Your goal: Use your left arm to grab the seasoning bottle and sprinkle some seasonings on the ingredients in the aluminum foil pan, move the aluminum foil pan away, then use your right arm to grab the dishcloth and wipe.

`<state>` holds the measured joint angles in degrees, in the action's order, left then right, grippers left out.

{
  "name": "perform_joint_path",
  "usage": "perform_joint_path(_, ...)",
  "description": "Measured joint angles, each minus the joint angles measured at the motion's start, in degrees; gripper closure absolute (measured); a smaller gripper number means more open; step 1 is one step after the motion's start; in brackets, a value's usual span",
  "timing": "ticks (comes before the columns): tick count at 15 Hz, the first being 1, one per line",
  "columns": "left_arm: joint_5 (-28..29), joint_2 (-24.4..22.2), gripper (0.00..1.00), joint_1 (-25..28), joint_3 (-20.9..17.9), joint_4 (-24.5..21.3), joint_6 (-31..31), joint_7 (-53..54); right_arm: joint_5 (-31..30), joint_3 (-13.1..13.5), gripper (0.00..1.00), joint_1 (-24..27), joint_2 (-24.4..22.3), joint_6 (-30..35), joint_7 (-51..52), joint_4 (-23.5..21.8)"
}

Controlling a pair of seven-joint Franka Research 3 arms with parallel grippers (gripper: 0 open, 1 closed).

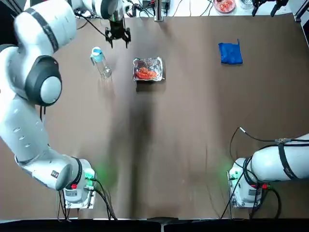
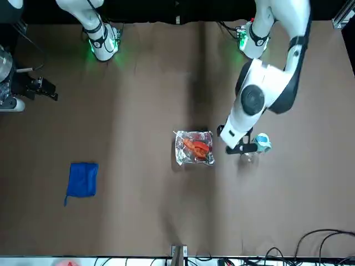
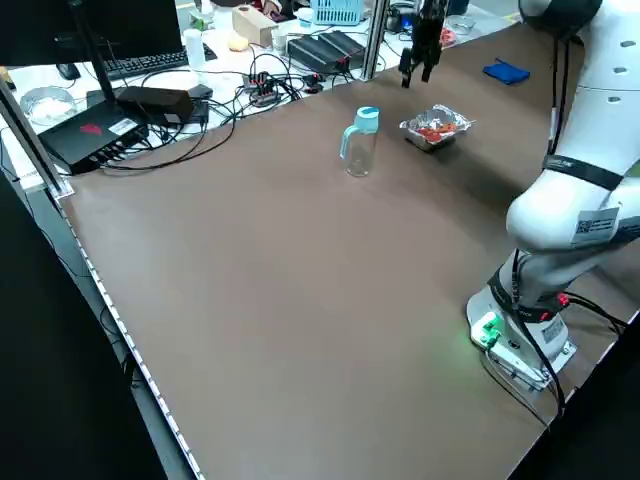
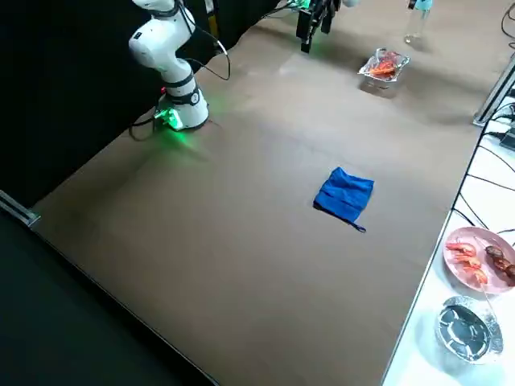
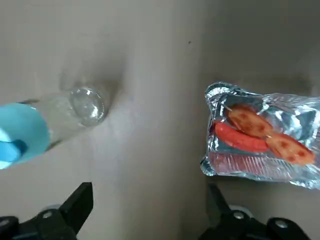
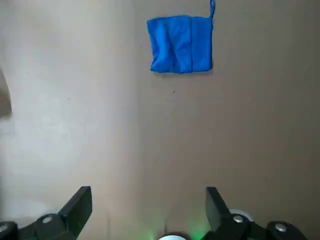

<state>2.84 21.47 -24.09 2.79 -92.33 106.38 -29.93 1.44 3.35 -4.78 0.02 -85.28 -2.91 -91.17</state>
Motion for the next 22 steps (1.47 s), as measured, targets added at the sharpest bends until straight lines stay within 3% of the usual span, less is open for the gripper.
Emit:
perform_joint_path(4,-0.4,8.0,0.00,-0.8,0.1,0.3,5.0,-5.5,1.8,0.5,0.00,2.2,0.0,0.0,0.0,0.0)
perform_joint_path(12,-4.0,15.6,0.02,-3.0,0.2,0.7,12.9,-10.2,2.5,0.1,0.00,2.7,0.0,0.0,0.0,0.0)
perform_joint_path(15,-4.1,18.1,0.07,-3.9,0.2,0.9,15.4,-12.2,2.5,0.0,0.00,2.7,0.0,0.0,0.0,0.0)
perform_joint_path(22,-6.9,19.1,0.74,-4.5,0.3,1.3,15.7,-13.1,2.5,0.0,0.00,2.7,0.0,0.0,0.0,0.0)
